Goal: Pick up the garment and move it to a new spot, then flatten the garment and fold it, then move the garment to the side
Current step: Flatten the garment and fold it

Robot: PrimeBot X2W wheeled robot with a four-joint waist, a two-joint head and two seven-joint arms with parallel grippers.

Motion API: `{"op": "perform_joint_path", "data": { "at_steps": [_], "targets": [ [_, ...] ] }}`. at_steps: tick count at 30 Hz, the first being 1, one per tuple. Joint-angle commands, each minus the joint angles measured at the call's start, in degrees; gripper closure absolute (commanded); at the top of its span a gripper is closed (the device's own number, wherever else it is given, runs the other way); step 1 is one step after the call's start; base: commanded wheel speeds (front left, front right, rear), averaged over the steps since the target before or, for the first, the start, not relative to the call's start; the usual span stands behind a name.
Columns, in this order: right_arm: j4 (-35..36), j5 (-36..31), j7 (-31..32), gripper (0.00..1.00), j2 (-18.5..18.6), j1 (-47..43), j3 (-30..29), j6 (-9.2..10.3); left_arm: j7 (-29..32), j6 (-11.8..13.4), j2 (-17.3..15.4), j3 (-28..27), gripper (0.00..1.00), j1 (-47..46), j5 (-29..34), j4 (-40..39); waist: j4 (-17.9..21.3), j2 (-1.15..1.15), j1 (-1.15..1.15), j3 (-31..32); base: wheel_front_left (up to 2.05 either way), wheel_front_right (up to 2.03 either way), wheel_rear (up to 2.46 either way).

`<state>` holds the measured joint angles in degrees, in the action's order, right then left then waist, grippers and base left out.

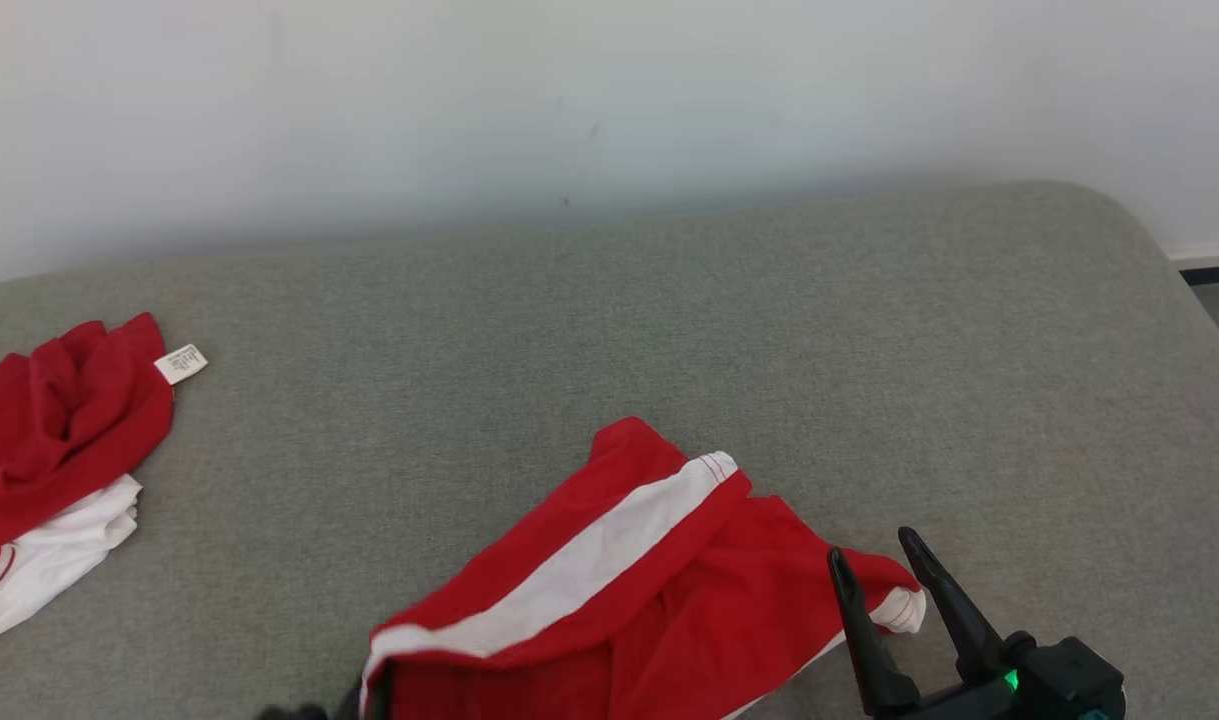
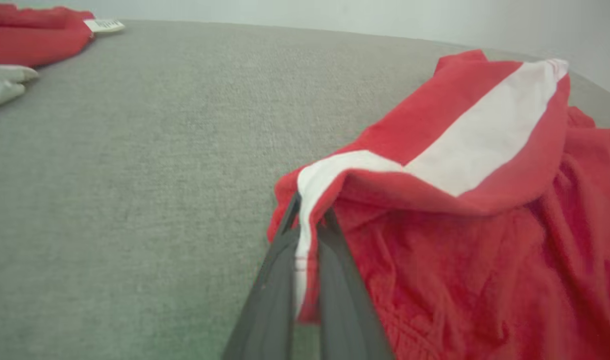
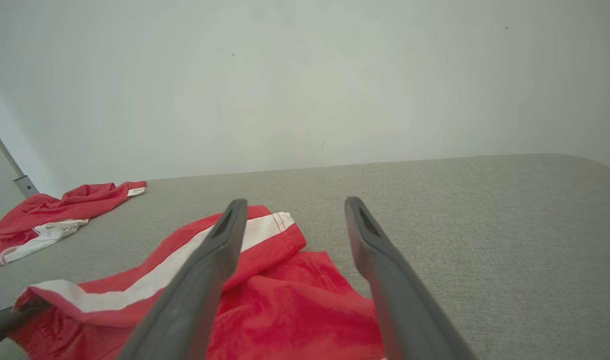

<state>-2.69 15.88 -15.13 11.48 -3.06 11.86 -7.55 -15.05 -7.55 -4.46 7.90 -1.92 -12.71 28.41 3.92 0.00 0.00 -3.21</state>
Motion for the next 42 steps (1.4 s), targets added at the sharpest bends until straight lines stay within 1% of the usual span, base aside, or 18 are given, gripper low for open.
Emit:
{"op": "perform_joint_path", "data": {
  "at_steps": [1,3,6,10,14,18,19,20,21,25,27,30,32,34,37,42],
  "targets": [
    [0.1,-0.2,0.0,0.0,-0.4,0.6,0.0,0.13,-0.2,0.2,-0.6,-0.2,1.0,-1.9,-0.1,-0.6,0.7,0.0,0.0,-0.6,0.0,0.0,0.0],
    [0.2,-0.2,0.0,0.0,-0.6,0.8,-0.2,0.13,-0.2,0.2,-1.4,0.2,1.0,-3.7,0.3,-1.6,1.3,0.0,0.0,-1.1,0.0,0.0,0.0],
    [0.2,-0.2,0.0,0.0,-1.0,1.2,-0.4,0.13,-0.2,0.2,-3.4,0.7,1.0,-7.5,0.7,-3.5,2.2,0.0,0.0,-1.8,0.0,0.0,0.0],
    [-0.1,-0.3,0.0,0.0,-1.4,2.0,-0.3,0.13,-0.2,0.2,-6.2,1.6,1.0,-12.4,0.7,-4.1,3.6,0.0,0.0,-2.8,0.0,0.0,0.0],
    [-0.7,-0.5,0.0,0.0,-1.9,2.8,-1.1,0.13,-0.2,0.2,-8.7,1.9,1.0,-17.2,-0.3,-2.5,5.2,0.0,0.0,-3.8,0.0,0.0,0.0],
    [-1.5,-0.8,0.0,0.0,-2.4,3.8,-1.3,0.13,-0.2,0.2,-10.6,1.5,1.0,-20.3,-1.5,2.1,6.6,0.0,0.0,-4.6,0.0,0.0,0.0],
    [-1.7,-0.8,0.0,0.0,-2.5,4.0,-1.3,0.13,-0.2,0.1,-10.7,1.5,0.81,-20.9,-1.1,3.2,6.9,0.0,0.0,-4.7,0.0,0.0,0.0],
    [-1.8,-0.8,0.0,0.0,-2.5,4.1,-1.2,0.13,-0.2,0.1,-10.8,1.1,0.22,-21.6,-0.7,3.9,7.1,0.0,0.0,-4.7,0.0,0.0,0.0],
    [-2.0,-0.8,0.0,0.0,-2.6,4.2,-1.2,0.13,-0.2,0.1,-10.9,0.7,0.0,-21.8,-0.6,4.8,7.2,0.0,0.0,-4.8,0.0,0.0,0.0],
    [-2.1,-0.8,0.0,0.0,-3.0,3.3,-2.3,0.13,-0.2,0.1,-9.3,-0.3,0.0,-20.8,0.1,4.0,6.2,0.0,0.0,-4.3,0.0,0.0,0.0],
    [-2.3,-0.8,0.0,0.0,-3.3,2.6,-2.5,0.13,-0.2,0.2,-9.2,-0.5,0.0,-19.7,0.2,3.6,5.3,0.0,0.0,-3.8,0.0,0.0,0.0],
    [-2.3,-0.7,0.0,0.0,-3.5,2.1,-3.2,0.13,-0.2,0.1,-7.7,-0.9,0.0,-17.6,0.1,1.2,3.7,0.0,0.0,-2.7,0.0,0.0,0.0],
    [-2.2,-0.7,0.0,0.0,-3.6,1.9,-3.2,0.13,-0.2,0.1,-7.5,-1.1,0.0,-16.7,0.3,0.1,3.3,0.0,0.0,-2.3,0.0,0.0,0.0],
    [-2.1,-0.4,0.0,0.0,-3.7,1.3,-3.3,0.13,-0.2,0.1,-6.7,-1.5,0.0,-14.4,0.6,-2.8,2.3,0.0,0.0,-1.6,0.0,0.0,0.0],
    [-2.2,-0.1,0.0,0.0,-3.8,1.0,-3.7,0.13,-0.2,0.1,-5.7,-1.1,0.0,-11.0,0.9,-6.7,0.9,0.0,0.0,-0.8,0.0,0.0,0.0],
    [-2.4,-0.1,0.0,0.0,-3.9,0.1,-4.1,0.13,-0.2,0.1,-5.9,2.1,0.0,-6.9,0.7,-8.4,-1.1,0.0,0.0,0.3,0.0,0.0,0.0]
  ]
}}
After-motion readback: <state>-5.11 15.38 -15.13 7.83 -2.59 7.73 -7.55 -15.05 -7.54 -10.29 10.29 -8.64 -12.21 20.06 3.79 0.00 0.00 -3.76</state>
